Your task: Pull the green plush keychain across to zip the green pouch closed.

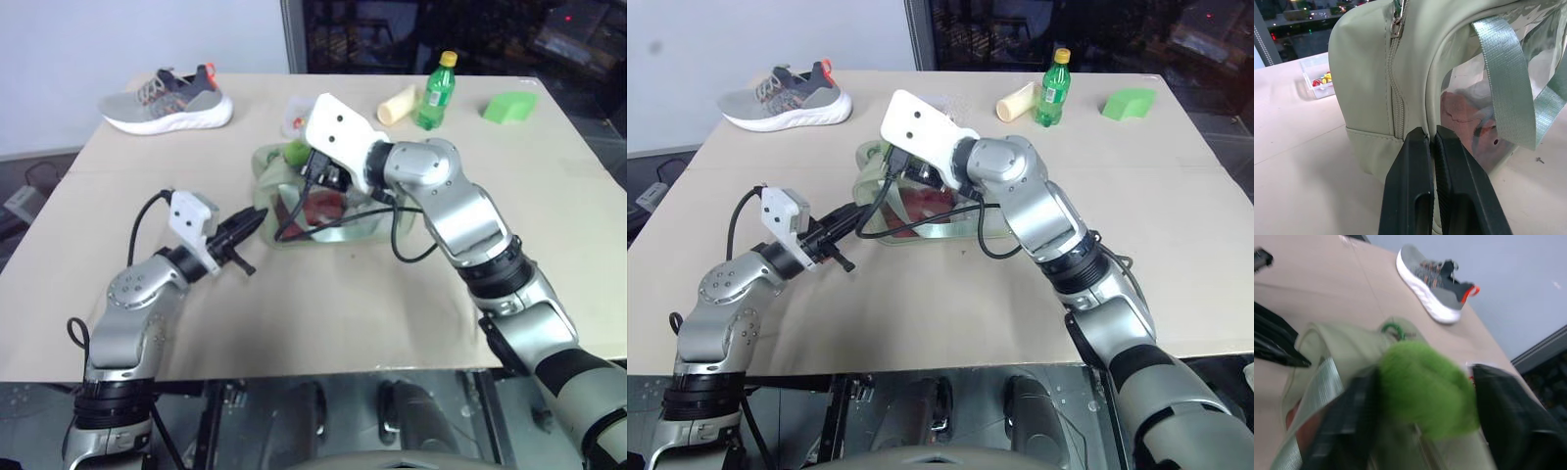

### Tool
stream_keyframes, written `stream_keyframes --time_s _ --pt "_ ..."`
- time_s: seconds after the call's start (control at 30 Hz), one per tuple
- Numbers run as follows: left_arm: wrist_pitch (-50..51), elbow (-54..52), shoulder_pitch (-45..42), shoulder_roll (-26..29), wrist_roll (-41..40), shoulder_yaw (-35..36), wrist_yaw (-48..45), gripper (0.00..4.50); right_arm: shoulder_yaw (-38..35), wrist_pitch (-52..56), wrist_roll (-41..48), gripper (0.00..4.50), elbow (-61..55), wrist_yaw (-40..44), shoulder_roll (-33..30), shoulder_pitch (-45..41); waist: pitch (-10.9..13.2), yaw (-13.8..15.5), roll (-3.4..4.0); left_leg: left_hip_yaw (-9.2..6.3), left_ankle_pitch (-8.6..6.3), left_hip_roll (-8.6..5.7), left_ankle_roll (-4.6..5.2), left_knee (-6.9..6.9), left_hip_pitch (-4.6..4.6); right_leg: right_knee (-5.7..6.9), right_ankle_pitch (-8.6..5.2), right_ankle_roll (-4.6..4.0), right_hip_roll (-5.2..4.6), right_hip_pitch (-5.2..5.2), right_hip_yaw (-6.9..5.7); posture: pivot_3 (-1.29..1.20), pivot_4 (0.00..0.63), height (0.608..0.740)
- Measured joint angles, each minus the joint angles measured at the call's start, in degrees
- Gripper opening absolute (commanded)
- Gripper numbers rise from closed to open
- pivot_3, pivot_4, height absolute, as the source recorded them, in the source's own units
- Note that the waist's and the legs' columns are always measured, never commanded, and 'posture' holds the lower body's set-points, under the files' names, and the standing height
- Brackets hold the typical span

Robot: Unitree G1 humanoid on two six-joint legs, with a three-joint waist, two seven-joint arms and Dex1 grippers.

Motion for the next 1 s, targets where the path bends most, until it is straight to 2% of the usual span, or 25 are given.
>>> stream_keyframes --time_s 0.1,0.37,0.47,0.7,0.87,1.0 --pt "-0.12 -0.49 0.51 -0.20 0.02 0.03 0.08 0.00 0.47 -0.03 -0.02 0.10 0.00 0.81 -0.35 0.02 0.00 0.01 0.00 0.00 0.00 0.01 0.00 -0.01 0.00 0.00 0.00 0.00 0.00 0.00 0.00 0.00 0.150 0.740" --pt "-0.90 -0.89 1.78 -0.25 0.76 0.16 1.39 0.00 -0.39 -4.72 -0.06 0.10 0.33 -0.15 -1.54 -1.36 0.01 -0.01 0.02 0.00 0.00 0.01 0.00 -0.02 0.01 0.00 -0.01 -0.02 0.00 -0.01 0.00 0.00 0.150 0.740" --pt "-1.25 -2.09 2.73 -0.40 2.32 -0.11 3.34 0.00 -3.22 -6.82 -0.18 0.10 1.66 -3.20 -1.64 -5.66 0.00 -0.04 0.00 0.01 0.00 0.02 0.00 -0.04 0.03 -0.01 -0.02 -0.03 0.00 -0.01 0.00 0.00 0.150 0.740" --pt "-1.24 -3.34 4.80 -1.96 3.62 0.06 7.95 0.00 -5.46 -7.41 -0.24 0.10 3.62 -7.07 -3.78 -5.44 0.00 -0.11 0.01 0.04 0.00 0.02 0.00 -0.07 0.02 -0.02 -0.02 -0.03 -0.03 -0.02 0.02 0.00 0.150 0.740" --pt "-0.77 -3.35 6.11 -3.19 3.60 1.74 11.02 0.00 -11.56 -8.66 -2.56 0.10 6.53 -12.86 -11.58 -0.17 -0.01 0.12 -0.01 0.09 0.00 -0.03 0.00 -0.07 0.04 -0.03 -0.05 -0.08 -0.10 0.00 0.03 0.00 0.150 0.740" --pt "-0.25 -3.23 5.59 -3.36 3.56 1.93 11.16 0.00 -12.89 -11.75 -2.71 0.10 12.27 -15.89 -13.19 5.91 -0.01 -0.46 0.02 0.20 0.00 0.01 0.00 -0.11 0.13 0.00 -0.04 -0.06 0.00 -0.02 0.10 0.00 0.150 0.740"
